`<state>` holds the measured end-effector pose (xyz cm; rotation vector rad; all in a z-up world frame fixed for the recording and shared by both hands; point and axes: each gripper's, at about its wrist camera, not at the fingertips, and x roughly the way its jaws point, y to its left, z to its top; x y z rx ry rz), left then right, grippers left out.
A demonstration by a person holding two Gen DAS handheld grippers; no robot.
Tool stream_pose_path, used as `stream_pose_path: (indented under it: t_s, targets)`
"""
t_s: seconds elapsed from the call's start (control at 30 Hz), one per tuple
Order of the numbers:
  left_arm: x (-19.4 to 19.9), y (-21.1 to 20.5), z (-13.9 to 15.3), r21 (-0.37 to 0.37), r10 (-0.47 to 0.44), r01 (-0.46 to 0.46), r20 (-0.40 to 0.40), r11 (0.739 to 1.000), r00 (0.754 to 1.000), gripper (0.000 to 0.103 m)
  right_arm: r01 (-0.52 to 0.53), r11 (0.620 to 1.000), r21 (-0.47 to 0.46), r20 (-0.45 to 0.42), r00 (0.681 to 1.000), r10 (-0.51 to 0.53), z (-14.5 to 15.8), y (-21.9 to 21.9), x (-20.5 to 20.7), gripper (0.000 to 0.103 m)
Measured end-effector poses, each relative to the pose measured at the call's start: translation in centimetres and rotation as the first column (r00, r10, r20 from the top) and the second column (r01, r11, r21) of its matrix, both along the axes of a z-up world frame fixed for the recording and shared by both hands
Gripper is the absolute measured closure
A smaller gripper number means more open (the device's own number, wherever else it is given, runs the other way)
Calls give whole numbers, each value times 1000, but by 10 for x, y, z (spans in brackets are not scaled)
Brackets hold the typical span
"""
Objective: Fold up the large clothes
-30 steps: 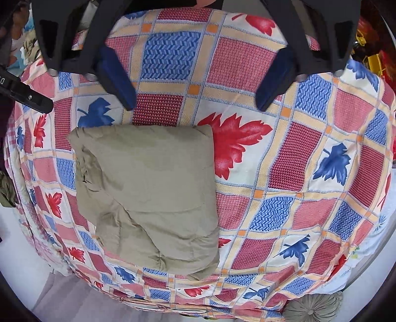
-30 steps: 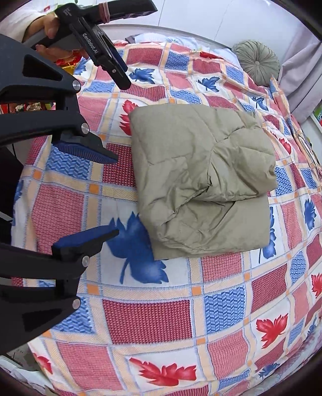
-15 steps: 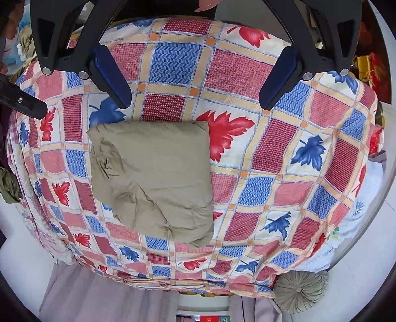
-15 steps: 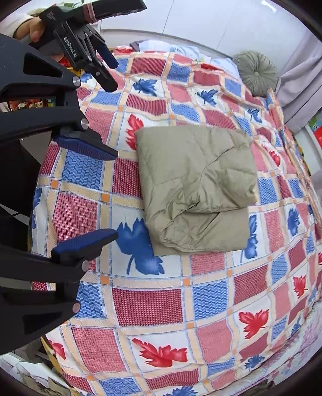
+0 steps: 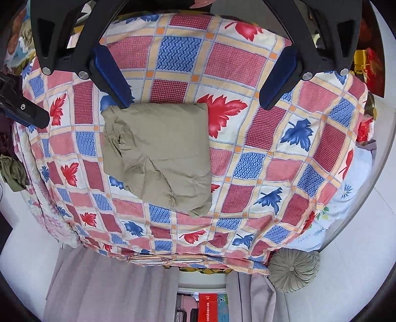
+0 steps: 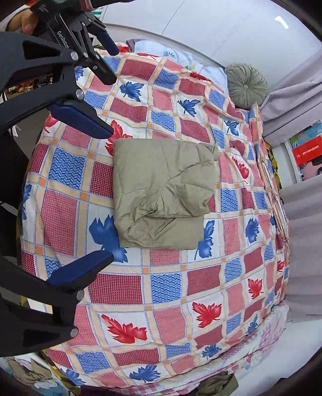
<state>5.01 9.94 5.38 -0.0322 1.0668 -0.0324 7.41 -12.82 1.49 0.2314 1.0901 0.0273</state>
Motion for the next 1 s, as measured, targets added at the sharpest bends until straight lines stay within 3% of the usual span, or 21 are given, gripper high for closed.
stream_pose_path:
  t_s: [0.27, 0.3, 1.0]
  targets:
    - [-5, -1, 17, 9, 1, -1, 33, 1000, 999, 0, 25, 998, -61, 58, 998, -22, 23, 8, -2, 9]
    - [-6, 0, 18, 8, 3, -4, 35, 1000, 999, 0, 27, 997, -65, 61, 998, -23, 24, 8, -2, 0]
    - [-11, 1, 24, 32, 19, -20, 43, 999, 999, 0, 27, 996, -87, 72, 997, -20, 32, 12, -9, 0]
